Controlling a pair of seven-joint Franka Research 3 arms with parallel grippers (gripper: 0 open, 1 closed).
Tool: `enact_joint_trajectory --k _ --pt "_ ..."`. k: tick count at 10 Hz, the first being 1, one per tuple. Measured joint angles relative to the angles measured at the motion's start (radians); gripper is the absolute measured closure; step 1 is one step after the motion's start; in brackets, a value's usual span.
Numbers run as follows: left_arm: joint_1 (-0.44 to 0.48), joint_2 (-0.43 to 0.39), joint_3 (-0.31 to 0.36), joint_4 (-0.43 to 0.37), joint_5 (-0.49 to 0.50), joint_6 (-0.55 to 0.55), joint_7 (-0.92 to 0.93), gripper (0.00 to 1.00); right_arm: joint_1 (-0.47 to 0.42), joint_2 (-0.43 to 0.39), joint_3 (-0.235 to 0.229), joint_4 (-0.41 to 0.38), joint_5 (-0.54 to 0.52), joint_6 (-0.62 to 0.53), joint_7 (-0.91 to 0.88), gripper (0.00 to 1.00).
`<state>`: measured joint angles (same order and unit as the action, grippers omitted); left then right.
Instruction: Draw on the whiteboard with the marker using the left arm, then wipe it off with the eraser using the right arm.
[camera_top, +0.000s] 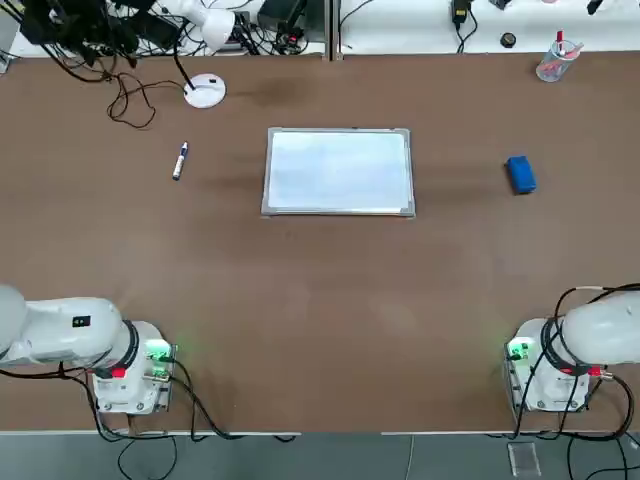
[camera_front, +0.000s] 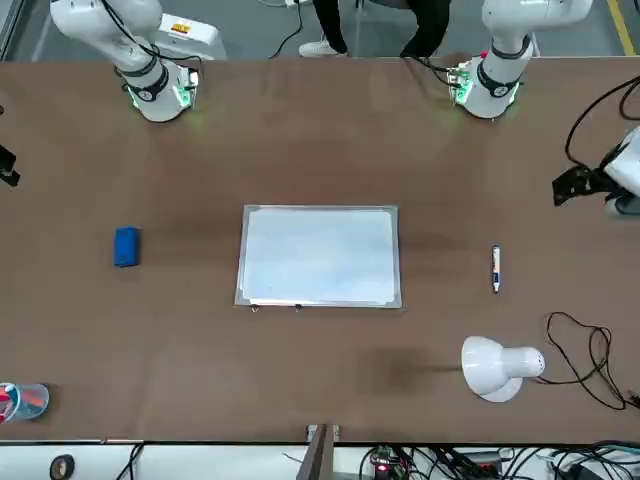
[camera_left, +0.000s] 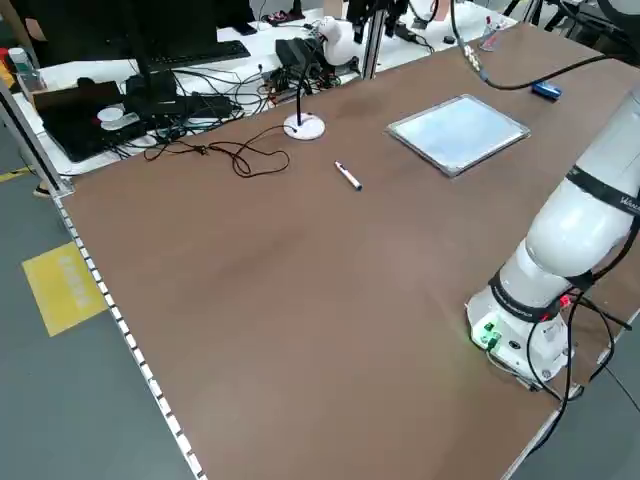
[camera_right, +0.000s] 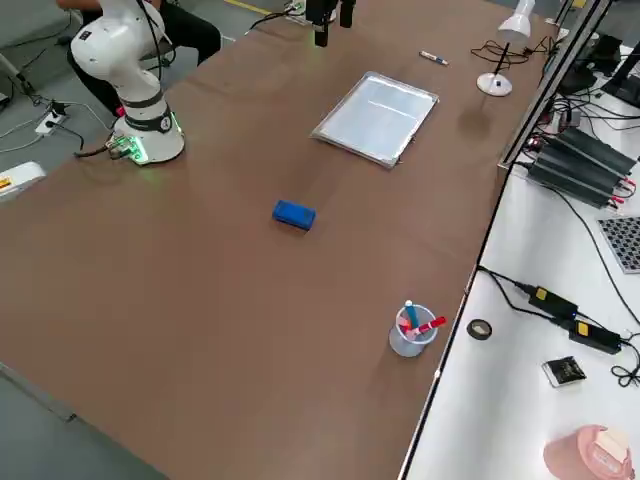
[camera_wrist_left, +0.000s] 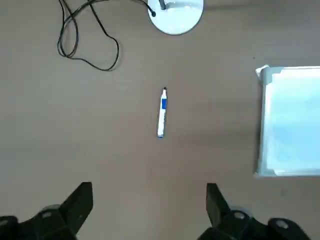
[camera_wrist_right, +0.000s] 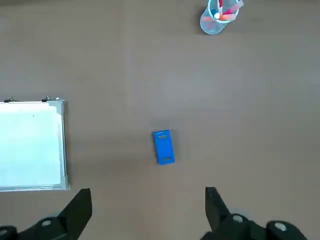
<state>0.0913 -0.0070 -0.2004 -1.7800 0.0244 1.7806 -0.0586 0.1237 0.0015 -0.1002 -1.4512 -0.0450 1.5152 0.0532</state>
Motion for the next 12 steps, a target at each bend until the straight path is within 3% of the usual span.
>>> enact_joint_trajectory --k 9,12 --pt "0.0 0.015 0.0 -0.371 0.02 0.484 0.003 0.0 0.014 0.0 0.003 0.0 -0.057 0.001 -0.003 0.0" --pt "0.014 0.044 0.0 -0.453 0.131 0.622 0.0 0.0 0.03 0.0 0.003 -0.001 -0.057 0.001 0.012 0.0"
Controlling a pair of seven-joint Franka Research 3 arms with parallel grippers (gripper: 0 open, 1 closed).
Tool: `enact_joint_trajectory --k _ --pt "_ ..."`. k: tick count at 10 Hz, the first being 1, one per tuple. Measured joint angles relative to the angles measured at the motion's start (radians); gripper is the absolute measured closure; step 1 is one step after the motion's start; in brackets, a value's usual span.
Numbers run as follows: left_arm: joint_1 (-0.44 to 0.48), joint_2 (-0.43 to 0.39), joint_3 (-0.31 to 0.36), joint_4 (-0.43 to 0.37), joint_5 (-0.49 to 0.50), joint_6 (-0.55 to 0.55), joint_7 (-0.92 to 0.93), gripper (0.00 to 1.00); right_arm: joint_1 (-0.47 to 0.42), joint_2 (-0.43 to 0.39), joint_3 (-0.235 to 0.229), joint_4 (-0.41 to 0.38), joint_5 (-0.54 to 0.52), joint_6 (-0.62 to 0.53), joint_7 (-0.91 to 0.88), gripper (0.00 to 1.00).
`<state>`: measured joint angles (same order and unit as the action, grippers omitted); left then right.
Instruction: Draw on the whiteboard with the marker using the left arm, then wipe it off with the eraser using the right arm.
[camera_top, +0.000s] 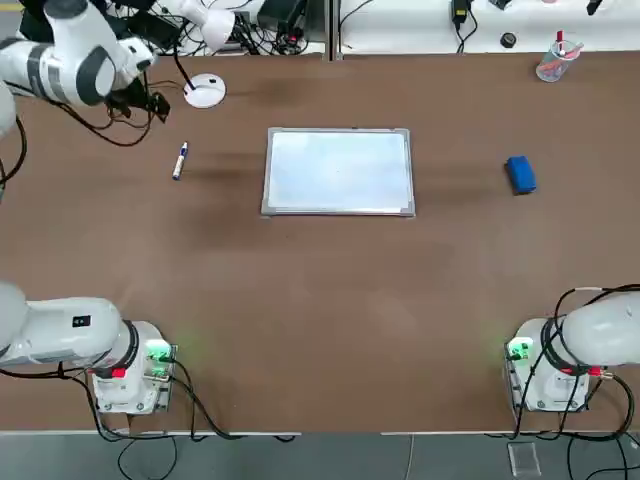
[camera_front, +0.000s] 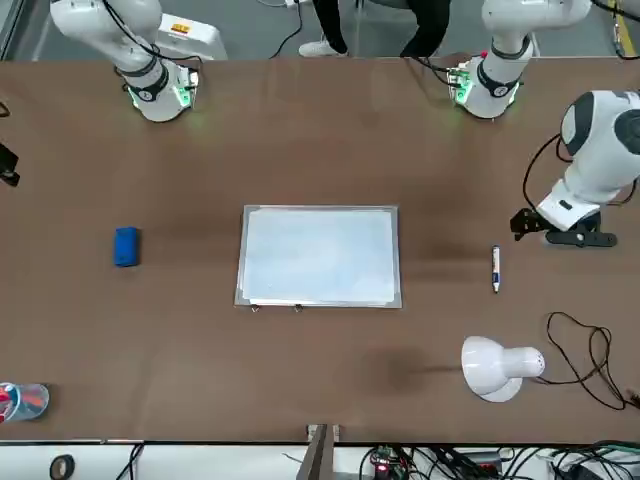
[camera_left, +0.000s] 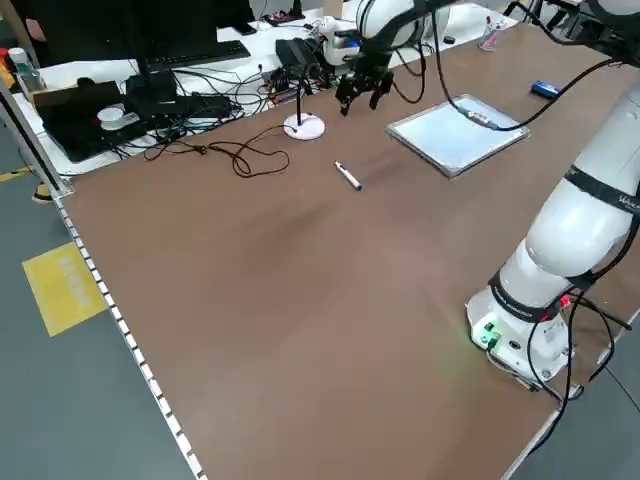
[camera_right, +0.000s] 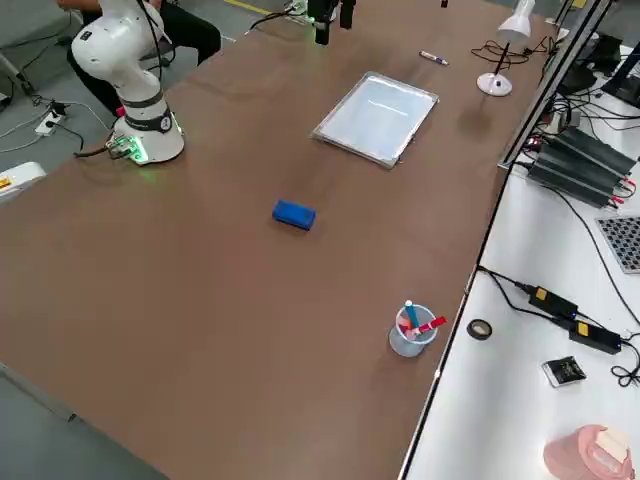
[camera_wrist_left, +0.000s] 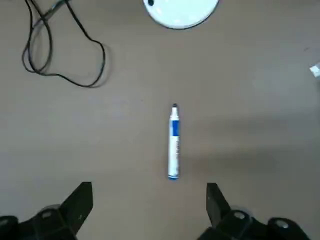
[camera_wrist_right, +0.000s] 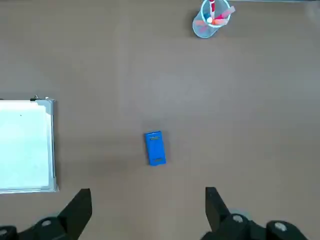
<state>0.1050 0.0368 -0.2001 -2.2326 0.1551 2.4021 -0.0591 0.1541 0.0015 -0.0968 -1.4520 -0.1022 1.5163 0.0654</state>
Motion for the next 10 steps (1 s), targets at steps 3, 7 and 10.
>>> enact_joint_trajectory --k 3,7,10 --pt "0.033 0.055 0.001 -0.05 0.026 0.108 -0.001 0.0 0.004 0.0 0.0 -0.005 0.0 0.0 0.003 0.0" --pt "0.036 0.156 -0.001 -0.071 0.026 0.204 -0.041 0.02 0.004 0.0 0.0 -0.01 0.032 0.0 0.004 0.0" --pt "0.036 0.235 -0.002 -0.071 0.026 0.271 -0.052 0.09 0.004 0.001 -0.001 -0.013 0.064 0.0 0.005 0.0"
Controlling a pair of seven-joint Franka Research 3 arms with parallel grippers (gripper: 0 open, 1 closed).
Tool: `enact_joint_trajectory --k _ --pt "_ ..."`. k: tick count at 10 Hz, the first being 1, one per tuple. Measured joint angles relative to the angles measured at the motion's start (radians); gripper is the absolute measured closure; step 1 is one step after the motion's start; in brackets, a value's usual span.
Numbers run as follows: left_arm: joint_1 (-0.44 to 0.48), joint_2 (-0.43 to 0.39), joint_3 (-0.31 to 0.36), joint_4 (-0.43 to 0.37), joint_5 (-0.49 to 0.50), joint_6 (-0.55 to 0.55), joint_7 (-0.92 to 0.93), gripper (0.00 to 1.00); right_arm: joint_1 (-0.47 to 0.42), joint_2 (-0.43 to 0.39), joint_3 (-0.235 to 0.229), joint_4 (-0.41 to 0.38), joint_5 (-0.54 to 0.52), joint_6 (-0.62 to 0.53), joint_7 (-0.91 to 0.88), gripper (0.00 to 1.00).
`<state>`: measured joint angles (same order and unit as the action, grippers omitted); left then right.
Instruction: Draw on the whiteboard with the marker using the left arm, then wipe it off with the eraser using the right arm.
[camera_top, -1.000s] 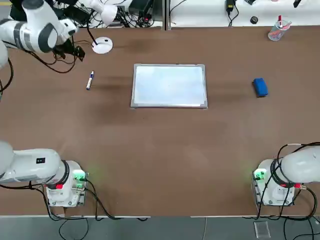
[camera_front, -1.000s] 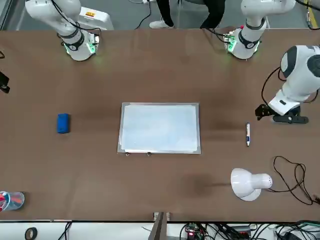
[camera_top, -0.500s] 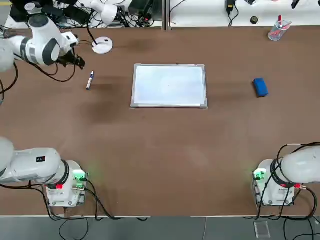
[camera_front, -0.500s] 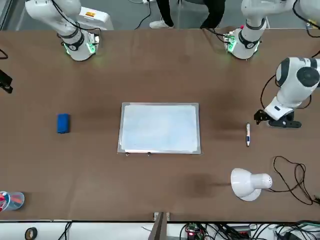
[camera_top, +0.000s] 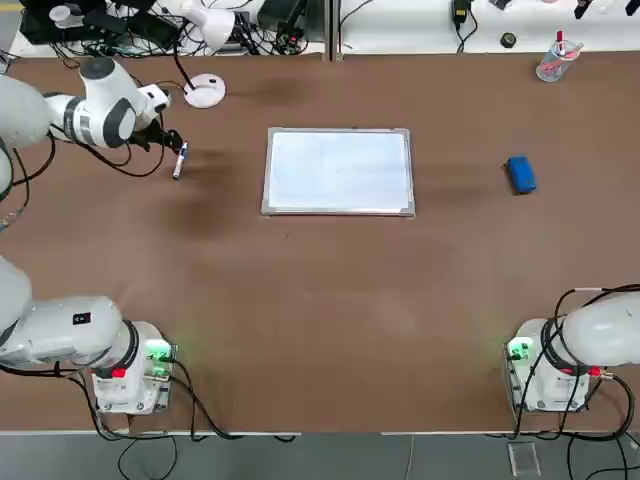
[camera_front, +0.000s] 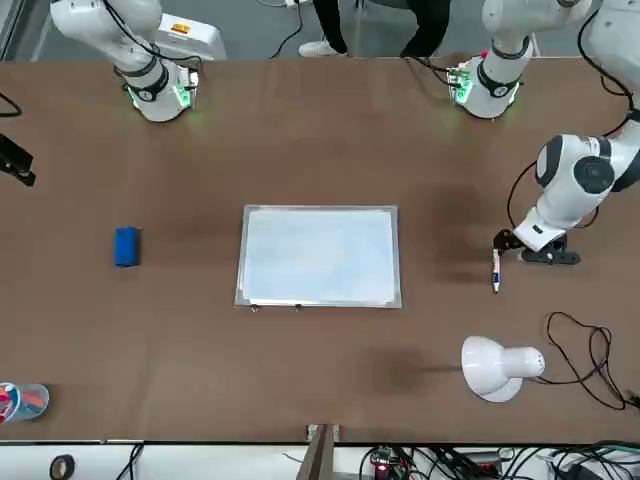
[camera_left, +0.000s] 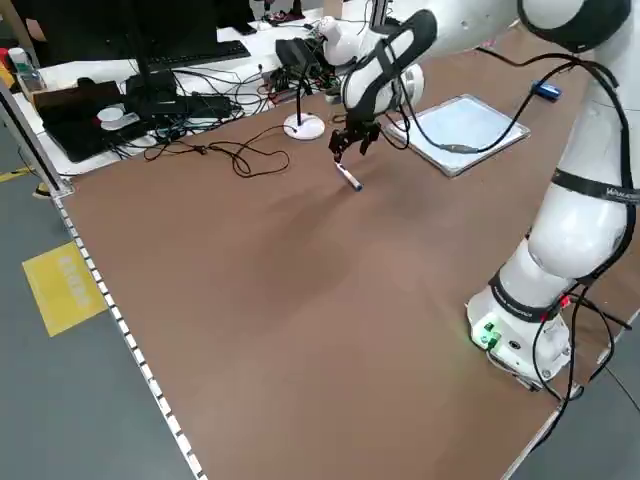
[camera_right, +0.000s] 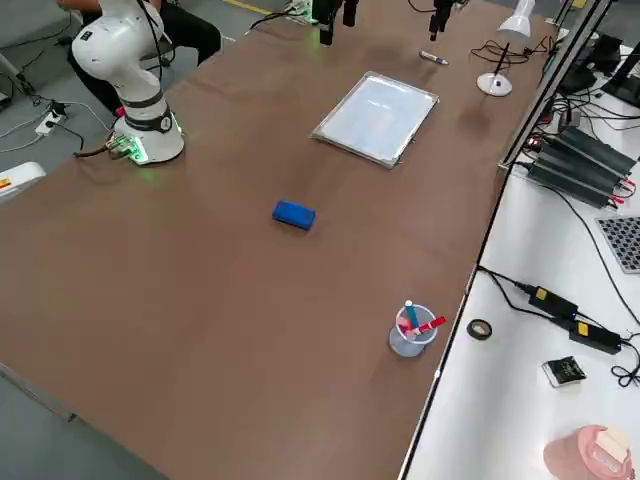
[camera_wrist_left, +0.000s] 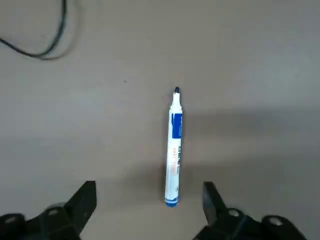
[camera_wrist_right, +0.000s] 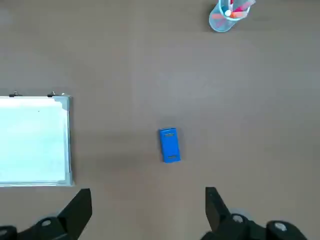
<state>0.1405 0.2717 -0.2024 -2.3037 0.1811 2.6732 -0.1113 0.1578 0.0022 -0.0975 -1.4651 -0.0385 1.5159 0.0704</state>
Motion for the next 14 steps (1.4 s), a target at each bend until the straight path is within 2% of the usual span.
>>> enact_joint_trajectory --k 9,10,11,13,14 --pt "-0.001 0.14 -0.002 0.061 0.001 0.028 -0.003 0.25 0.0 0.0 -0.001 -0.019 0.002 0.001 0.001 0.0" --pt "-0.001 0.15 -0.002 0.066 0.001 0.028 -0.003 0.3 0.0 0.0 -0.001 -0.02 0.003 0.001 0.001 0.0" --pt "-0.002 0.158 -0.002 0.068 0.002 0.028 -0.003 0.3 0.0 0.0 -0.001 -0.02 0.003 0.001 0.001 0.0" --pt "-0.006 0.167 -0.002 0.07 0.003 0.028 -0.003 0.4 -0.001 0.0 -0.002 -0.02 0.003 0.002 0.002 0.0" --pt "-0.008 0.169 -0.002 0.071 0.004 0.028 -0.003 0.4 -0.003 0.0 -0.004 -0.02 0.003 0.003 0.002 0.0"
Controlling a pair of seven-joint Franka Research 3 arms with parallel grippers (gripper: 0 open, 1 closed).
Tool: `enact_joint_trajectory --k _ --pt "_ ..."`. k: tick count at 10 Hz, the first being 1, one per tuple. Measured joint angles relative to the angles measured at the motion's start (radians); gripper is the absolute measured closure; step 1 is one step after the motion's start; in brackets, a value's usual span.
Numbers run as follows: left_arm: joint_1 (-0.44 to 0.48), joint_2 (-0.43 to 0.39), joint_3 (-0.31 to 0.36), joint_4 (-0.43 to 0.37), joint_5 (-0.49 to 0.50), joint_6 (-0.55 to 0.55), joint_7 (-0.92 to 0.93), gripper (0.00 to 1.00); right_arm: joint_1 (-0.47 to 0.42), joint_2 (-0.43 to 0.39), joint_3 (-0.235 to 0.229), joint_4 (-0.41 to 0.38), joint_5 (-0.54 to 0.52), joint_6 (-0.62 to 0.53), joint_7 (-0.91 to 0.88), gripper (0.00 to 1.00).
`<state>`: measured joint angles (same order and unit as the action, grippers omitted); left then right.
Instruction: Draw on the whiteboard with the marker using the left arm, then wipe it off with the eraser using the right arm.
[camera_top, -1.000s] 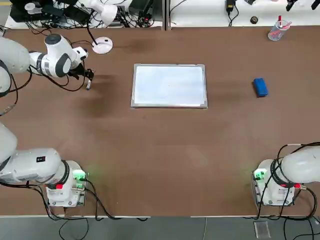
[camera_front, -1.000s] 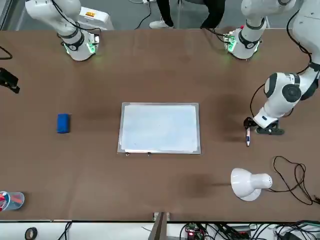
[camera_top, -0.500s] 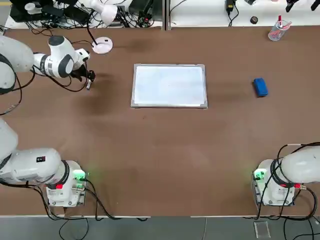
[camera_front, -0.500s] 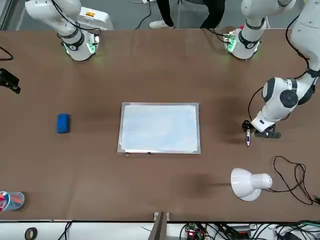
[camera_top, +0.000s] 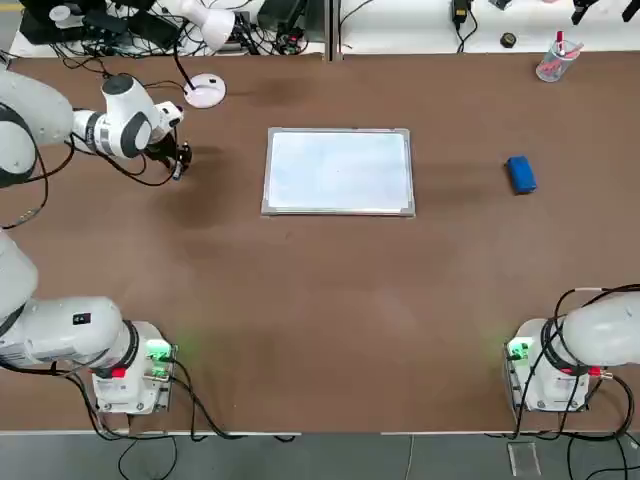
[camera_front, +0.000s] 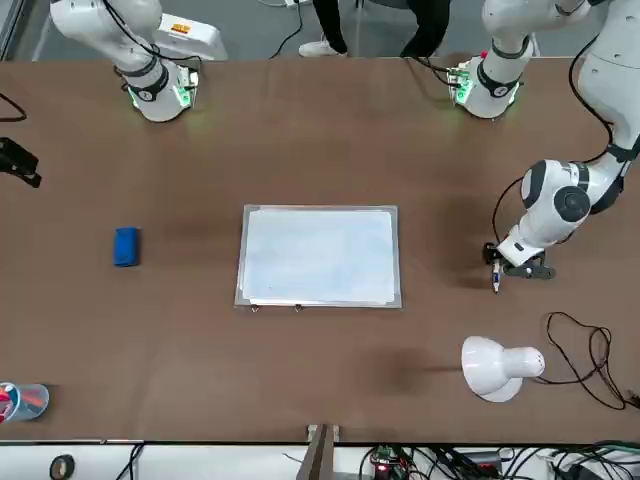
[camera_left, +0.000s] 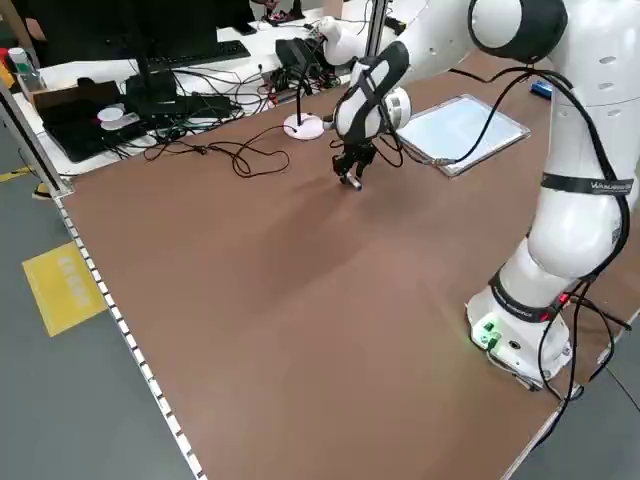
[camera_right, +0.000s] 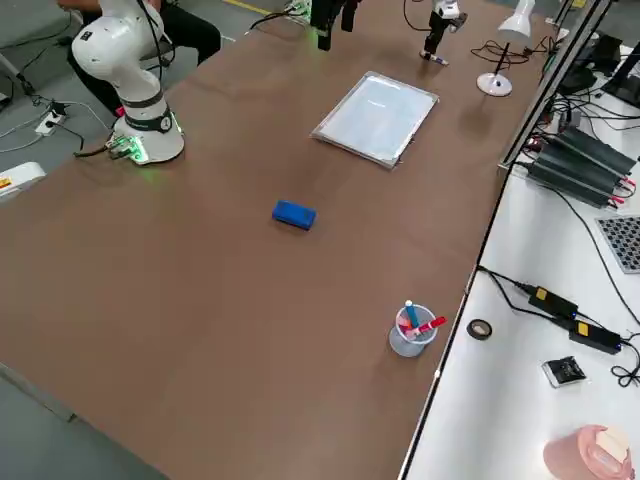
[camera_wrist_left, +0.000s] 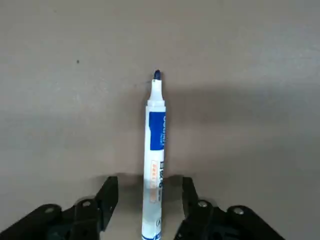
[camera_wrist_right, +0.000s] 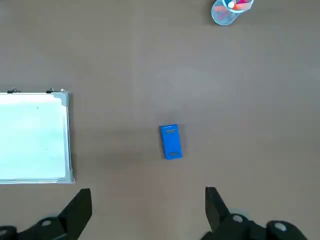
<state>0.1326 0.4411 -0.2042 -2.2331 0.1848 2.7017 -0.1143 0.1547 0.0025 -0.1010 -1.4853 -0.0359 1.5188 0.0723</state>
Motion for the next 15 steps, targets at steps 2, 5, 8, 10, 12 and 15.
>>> enact_joint_trajectory --k 2,5,8,10,12,15 --pt "-0.003 0.007 0.0 0.0 0.002 0.0 0.0 0.5 -0.003 0.0 -0.004 0.0 0.0 0.003 0.0 0.0" --pt "-0.004 0.007 -0.002 0.005 0.004 0.0 0.0 0.69 -0.012 0.0 -0.009 0.0 0.0 0.015 0.001 0.0" --pt "-0.003 0.008 -0.006 0.019 0.004 -0.022 -0.02 0.82 -0.015 0.0 -0.01 -0.002 0.001 0.022 0.001 0.0" --pt "0.005 0.004 -0.047 0.067 0.002 -0.127 -0.072 0.82 -0.015 0.0 -0.01 -0.005 0.004 0.022 0.001 0.0" --pt "0.008 -0.015 -0.116 0.136 -0.041 -0.268 -0.148 0.82 -0.015 0.0 -0.01 -0.008 0.028 0.022 0.002 0.0" --pt "-0.006 -0.049 -0.188 0.278 -0.314 -0.54 -0.205 0.82 -0.018 0.0 -0.011 -0.012 0.037 0.022 0.003 0.0"
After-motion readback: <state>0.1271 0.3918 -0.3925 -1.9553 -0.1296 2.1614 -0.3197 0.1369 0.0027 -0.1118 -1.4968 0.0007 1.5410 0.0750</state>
